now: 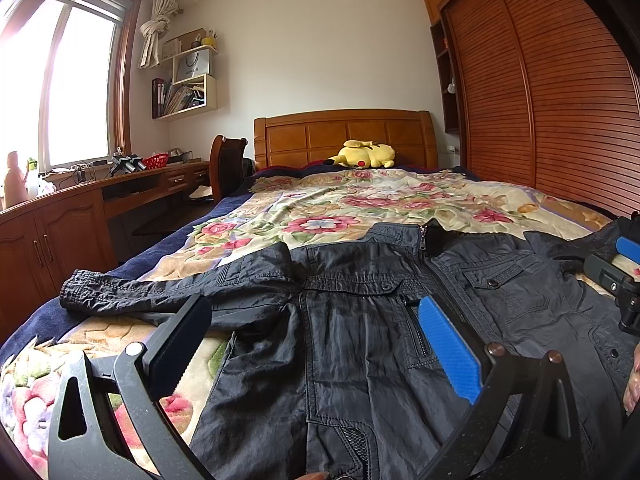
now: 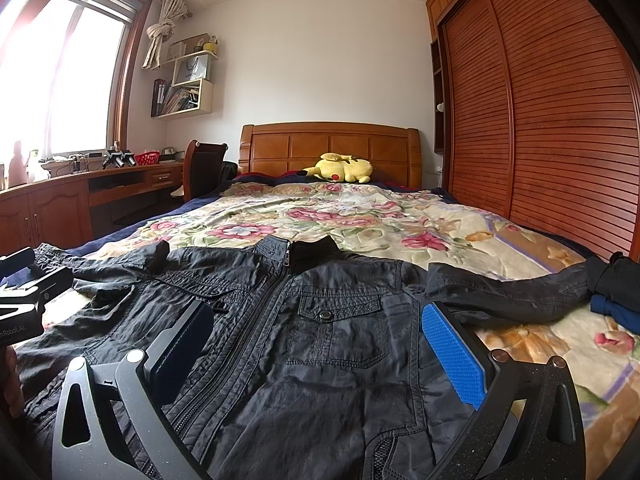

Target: Fold large clothes

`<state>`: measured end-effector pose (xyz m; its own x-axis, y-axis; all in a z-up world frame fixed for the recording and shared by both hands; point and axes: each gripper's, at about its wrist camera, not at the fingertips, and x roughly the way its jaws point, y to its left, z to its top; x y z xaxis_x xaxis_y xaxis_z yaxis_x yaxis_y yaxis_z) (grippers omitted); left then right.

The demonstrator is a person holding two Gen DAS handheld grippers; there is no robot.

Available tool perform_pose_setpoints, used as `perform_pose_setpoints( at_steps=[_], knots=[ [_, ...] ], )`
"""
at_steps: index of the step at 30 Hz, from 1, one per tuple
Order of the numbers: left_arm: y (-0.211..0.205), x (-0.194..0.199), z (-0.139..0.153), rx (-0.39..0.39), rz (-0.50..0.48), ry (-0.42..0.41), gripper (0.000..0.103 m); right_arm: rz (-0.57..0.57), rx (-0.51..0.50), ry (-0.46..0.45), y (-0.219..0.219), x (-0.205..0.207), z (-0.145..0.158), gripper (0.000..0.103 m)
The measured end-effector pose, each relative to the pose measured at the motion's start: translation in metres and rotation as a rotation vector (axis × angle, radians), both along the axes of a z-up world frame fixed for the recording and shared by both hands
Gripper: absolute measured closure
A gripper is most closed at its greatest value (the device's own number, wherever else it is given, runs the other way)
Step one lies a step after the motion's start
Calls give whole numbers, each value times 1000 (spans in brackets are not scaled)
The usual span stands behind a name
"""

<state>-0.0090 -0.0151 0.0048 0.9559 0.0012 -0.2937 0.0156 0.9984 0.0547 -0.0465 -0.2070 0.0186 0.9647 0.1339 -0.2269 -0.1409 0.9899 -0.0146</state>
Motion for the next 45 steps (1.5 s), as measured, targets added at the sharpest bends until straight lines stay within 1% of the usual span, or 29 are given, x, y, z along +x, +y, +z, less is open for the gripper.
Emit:
perform_pose_setpoints(
  at_steps=[7,11,15,20,24,27,35,42,45],
  knots=[
    [0,0,0,-2,-4,2,0,1,-1,2,0,0,0,0],
    [5,1,7,-7,-19,11,0,5,-10,3,-1,2,4,0],
    [15,5,15,54,3,23,0,10,-32,-8,5,-1,10,0],
    [44,10,17,71,18,72,0,81,-28,-12,19,-5,22,0],
    [66,12,14,115,42,88,0,144,-22,-2,29,-3,29,0],
    [84,13,13,137,51,100,0,185,-37,5,38,0,31,0],
    [132,20,15,126,42,124,0,297,-70,27,67,15,35,0],
    [174,31,6,160,56,181,0,390,-83,70,88,25,37,0],
    [197,37,0,137,37,219,0,434,-85,107,89,38,35,0]
  ],
)
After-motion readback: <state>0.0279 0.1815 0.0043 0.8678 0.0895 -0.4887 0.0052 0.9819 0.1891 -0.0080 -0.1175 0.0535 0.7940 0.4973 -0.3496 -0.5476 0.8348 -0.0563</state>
